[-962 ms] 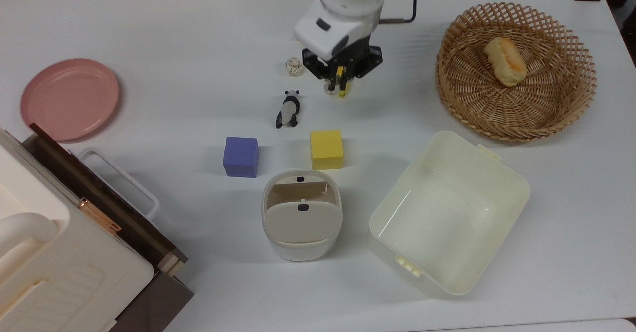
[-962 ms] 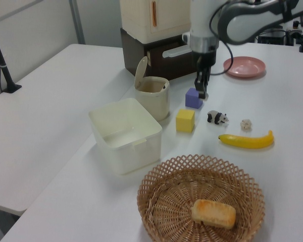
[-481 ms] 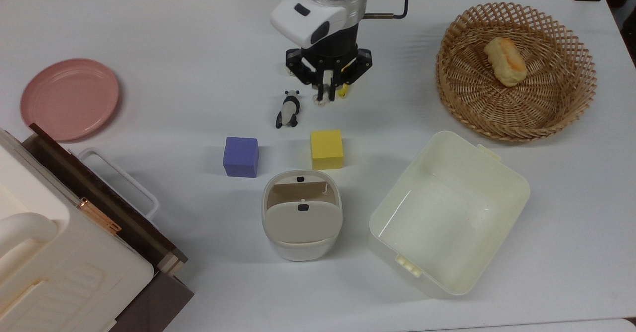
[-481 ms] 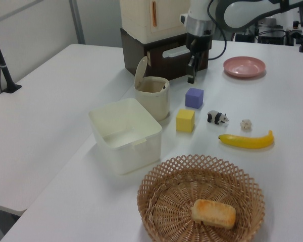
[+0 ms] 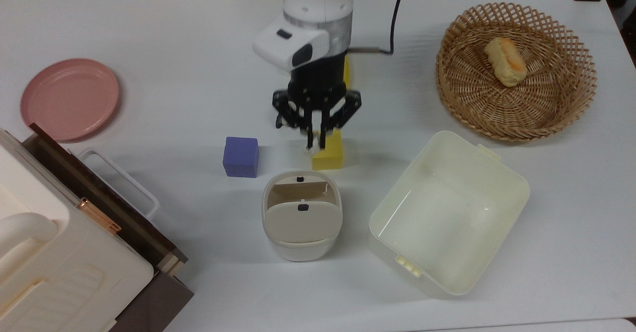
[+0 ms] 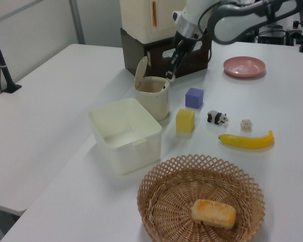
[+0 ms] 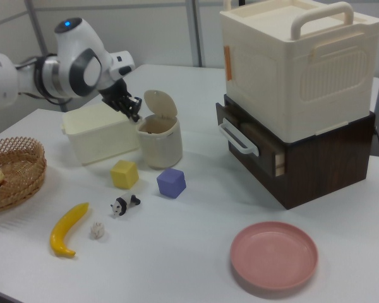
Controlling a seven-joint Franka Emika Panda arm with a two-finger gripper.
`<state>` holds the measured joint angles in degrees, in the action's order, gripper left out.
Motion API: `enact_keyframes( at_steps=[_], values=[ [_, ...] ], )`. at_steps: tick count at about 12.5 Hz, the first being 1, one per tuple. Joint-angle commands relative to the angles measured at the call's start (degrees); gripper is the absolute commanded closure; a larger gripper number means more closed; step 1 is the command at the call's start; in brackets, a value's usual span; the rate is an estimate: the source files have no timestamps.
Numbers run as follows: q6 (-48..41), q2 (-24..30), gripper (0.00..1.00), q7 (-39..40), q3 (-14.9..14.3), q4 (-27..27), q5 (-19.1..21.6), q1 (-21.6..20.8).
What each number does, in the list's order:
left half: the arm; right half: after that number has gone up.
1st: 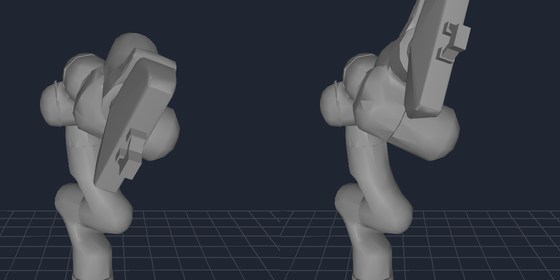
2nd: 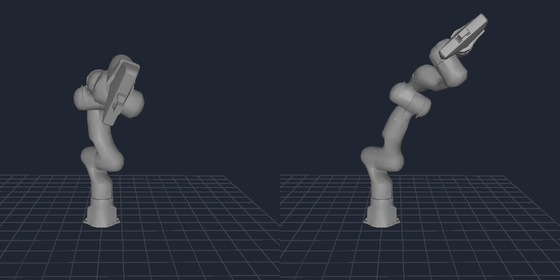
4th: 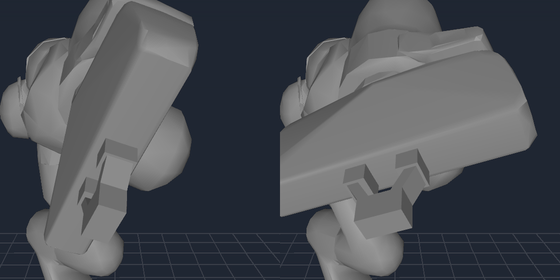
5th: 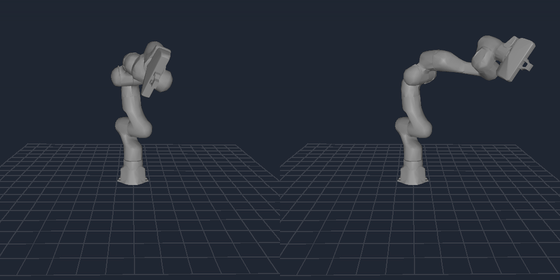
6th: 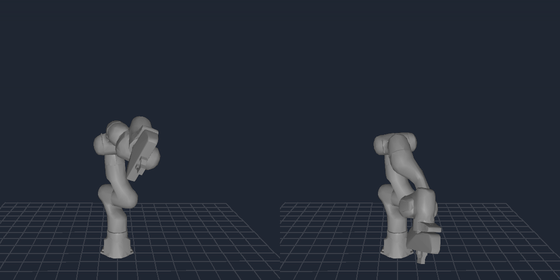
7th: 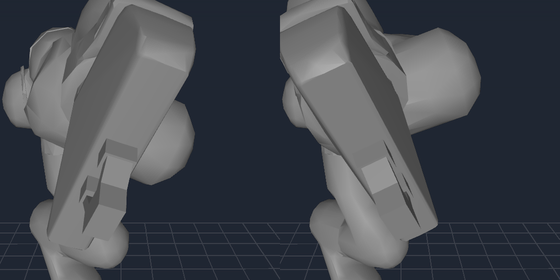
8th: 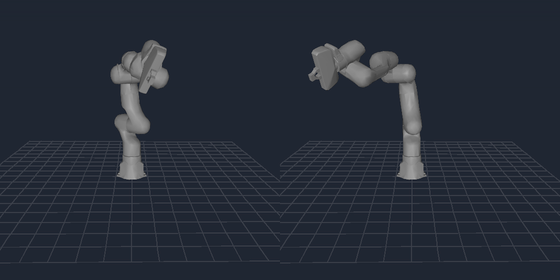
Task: Grab it up and put it in the trash
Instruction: 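Lift the figurine and carry it over the cream trash bin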
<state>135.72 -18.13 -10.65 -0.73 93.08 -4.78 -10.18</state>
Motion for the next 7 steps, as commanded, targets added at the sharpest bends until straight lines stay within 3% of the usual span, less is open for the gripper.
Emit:
enact_keyframes(
  at_steps=[1, 5, 7],
  values=[
    [7.6, -3.6, 1.00, -0.7, -0.3, -1.4, -2.9, 0.6],
    [15.5, -6.3, 0.97, -0.6, -0.4, -1.4, -4.5, 1.5],
    [15.9, -6.5, 0.88, -0.6, -0.4, -1.4, -4.9, 1.6]
  ],
)
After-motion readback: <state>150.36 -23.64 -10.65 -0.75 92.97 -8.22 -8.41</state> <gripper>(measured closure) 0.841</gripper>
